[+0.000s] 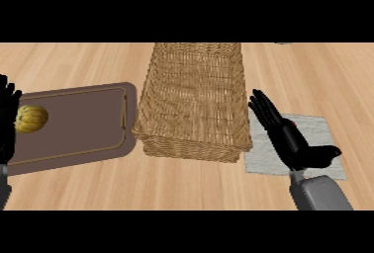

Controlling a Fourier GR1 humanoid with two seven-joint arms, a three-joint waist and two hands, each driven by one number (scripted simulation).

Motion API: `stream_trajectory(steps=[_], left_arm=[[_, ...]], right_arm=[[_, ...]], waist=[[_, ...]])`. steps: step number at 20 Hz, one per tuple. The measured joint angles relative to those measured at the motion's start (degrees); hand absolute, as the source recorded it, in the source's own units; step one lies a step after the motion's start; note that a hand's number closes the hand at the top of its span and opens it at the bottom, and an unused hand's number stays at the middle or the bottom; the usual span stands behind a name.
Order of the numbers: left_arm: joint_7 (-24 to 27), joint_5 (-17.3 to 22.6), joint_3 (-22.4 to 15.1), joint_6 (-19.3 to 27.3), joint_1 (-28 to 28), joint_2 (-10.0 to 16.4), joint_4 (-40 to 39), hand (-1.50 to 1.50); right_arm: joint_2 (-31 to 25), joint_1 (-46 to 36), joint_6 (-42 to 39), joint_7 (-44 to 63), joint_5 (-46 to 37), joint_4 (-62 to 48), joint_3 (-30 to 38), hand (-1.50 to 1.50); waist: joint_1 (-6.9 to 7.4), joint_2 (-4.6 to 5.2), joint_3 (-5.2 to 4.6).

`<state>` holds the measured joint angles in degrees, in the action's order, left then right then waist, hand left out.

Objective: Pick the bell pepper from the placemat and place it in the basket

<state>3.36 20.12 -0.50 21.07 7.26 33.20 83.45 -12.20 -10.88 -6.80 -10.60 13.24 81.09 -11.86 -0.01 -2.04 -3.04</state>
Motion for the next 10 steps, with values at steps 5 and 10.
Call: stream_trajectory(steps=[5, 10], left_arm=[[0.8, -3.2, -4.0, -3.2, 2.7, 1.0, 1.4, 0.00], [0.9, -6.5, -9.2, -6.6, 3.9, 1.5, 3.2, 0.00]], right_arm=[[-3.4, -6.5, -7.2, 3.2, 1.8, -0.8, -0.4, 1.50], [3.2, -7.7, -8.8, 5.2, 8.6, -1.7, -1.0, -1.50]], waist=[[0.22, 1.60, 2.18], [-0.53, 2.05, 3.10]])
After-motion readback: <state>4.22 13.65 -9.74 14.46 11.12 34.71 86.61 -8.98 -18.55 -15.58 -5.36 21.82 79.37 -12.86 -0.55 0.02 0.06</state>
